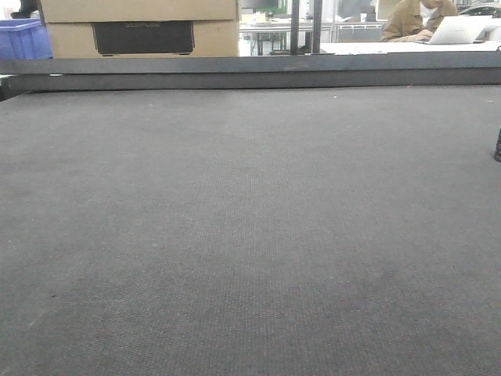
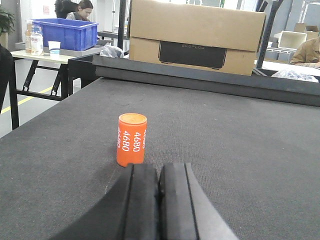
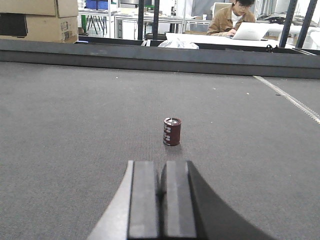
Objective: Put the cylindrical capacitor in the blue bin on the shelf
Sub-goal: 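Lower the left gripper toward the orange cylinder and the right toward the capacitor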
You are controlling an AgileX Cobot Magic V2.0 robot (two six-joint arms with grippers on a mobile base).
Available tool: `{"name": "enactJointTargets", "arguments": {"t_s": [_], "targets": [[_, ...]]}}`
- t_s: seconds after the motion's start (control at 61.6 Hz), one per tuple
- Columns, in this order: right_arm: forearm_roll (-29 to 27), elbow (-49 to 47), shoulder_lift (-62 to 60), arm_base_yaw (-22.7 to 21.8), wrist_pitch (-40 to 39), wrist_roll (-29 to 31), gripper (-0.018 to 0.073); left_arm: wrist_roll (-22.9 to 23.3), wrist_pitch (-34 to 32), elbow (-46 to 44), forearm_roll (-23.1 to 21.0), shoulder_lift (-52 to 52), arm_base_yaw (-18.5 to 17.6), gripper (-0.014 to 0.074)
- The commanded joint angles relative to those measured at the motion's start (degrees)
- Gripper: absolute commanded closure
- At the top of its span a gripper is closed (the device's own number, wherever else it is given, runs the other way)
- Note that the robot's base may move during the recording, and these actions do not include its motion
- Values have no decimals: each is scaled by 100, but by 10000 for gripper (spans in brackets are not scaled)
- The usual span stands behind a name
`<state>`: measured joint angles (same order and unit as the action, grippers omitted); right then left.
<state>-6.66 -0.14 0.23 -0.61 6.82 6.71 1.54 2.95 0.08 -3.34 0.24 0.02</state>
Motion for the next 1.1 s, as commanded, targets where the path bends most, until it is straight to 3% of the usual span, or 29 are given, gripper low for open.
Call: {"name": "enactJointTargets", "arguments": {"t_s": [0.0, 0.536, 0.974, 1.088], "targets": [[27, 14, -23, -32, -132, 26, 721, -22, -91, -8, -1, -24, -43, 708], [27, 14, -23, -32, -132, 26, 721, -22, -350, -8, -1, -24, -43, 708], [27, 14, -23, -32, -1236, 26, 721, -22, -890, -8, -1, -24, -43, 708], [27, -267, -23, -32, -1090, 26, 721, -22, -934, -182, -1, -24, -43, 708]]}}
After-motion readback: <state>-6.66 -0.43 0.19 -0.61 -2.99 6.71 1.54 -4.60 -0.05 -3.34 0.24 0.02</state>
